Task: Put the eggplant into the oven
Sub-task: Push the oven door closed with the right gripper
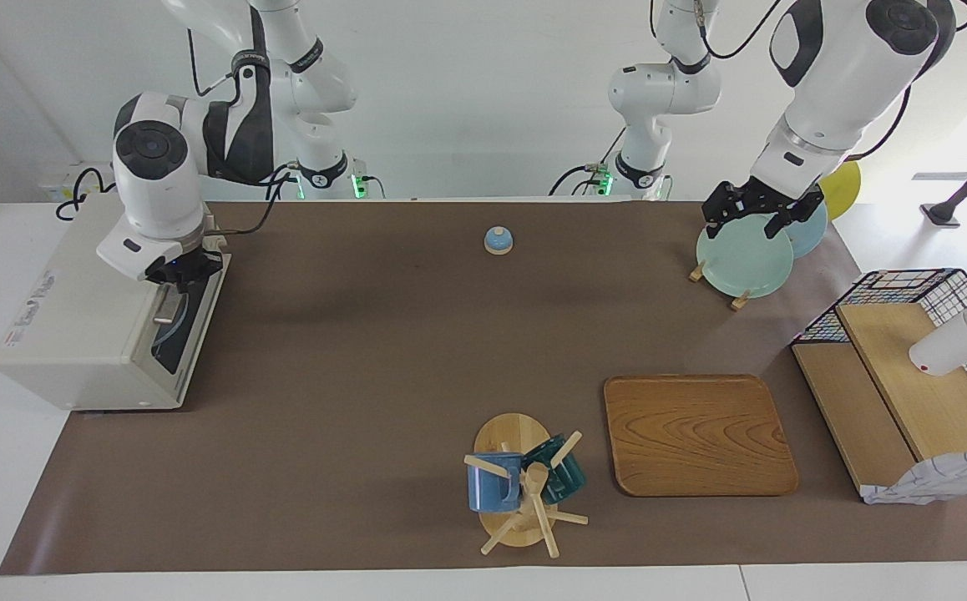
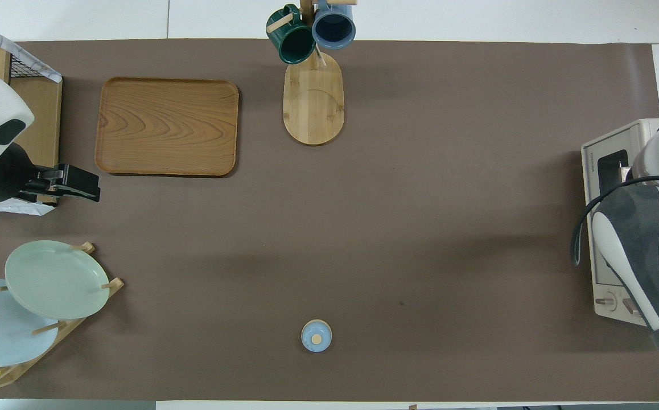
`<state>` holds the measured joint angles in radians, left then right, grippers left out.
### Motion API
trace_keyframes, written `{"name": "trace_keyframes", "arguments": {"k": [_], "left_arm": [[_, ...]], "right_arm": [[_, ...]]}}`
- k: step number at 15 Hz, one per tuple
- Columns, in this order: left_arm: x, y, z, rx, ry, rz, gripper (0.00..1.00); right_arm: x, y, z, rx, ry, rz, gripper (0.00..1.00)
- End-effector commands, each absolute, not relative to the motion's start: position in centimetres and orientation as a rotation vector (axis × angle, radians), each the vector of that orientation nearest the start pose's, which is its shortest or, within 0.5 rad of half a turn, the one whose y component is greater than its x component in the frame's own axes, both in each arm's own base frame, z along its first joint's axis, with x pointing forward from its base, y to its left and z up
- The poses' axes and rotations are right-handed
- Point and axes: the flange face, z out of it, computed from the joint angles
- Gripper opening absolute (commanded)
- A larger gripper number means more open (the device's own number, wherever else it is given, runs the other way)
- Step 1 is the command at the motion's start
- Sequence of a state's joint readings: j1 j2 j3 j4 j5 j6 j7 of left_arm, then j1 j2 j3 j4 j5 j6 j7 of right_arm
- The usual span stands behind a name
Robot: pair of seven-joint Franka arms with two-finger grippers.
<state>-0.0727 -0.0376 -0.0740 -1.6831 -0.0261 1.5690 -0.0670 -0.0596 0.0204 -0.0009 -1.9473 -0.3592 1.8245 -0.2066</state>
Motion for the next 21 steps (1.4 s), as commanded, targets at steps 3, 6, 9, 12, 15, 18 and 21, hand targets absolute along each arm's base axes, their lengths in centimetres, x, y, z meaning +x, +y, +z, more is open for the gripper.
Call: {"name": "trace_keyframes", "arguments": {"k": [3, 6, 9, 12, 15, 18, 21], "left_arm": [[53.1, -7.9, 59.5, -3.138, 0.131, 0.119, 1.0], [53.1, -7.9, 59.5, -3.138, 0.131, 0.119, 1.0], [53.1, -7.9, 59.5, -3.138, 0.131, 0.119, 1.0], [53.1, -7.9, 59.4, -3.137, 0.131, 0.121, 1.0], [53.1, -7.9, 59.5, -3.138, 0.131, 0.119, 1.0], [53.1, -7.9, 59.5, -3.138, 0.131, 0.119, 1.0], [53.1, -7.9, 59.4, -3.137, 0.131, 0.121, 1.0]], "right_arm": [[54.4, -5.3, 51.2, -3.263, -0.337, 0.304, 0.11], [55.2, -3.3, 52.8, -3.202, -0.333, 0.201, 0.24], [56.5, 1.2, 52.6, -3.154, -0.368, 0.081, 0.83], [56.1, 2.5, 52.0, -3.167, -0.214, 0.166, 1.0], [55.7, 1.3, 52.2, -3.167, -0.181, 0.194, 1.0], [54.6, 0.1, 53.4, -3.169, -0.159, 0.168, 1.0], [54.3, -0.9, 54.0, -3.17, -0.132, 0.151, 1.0]]}}
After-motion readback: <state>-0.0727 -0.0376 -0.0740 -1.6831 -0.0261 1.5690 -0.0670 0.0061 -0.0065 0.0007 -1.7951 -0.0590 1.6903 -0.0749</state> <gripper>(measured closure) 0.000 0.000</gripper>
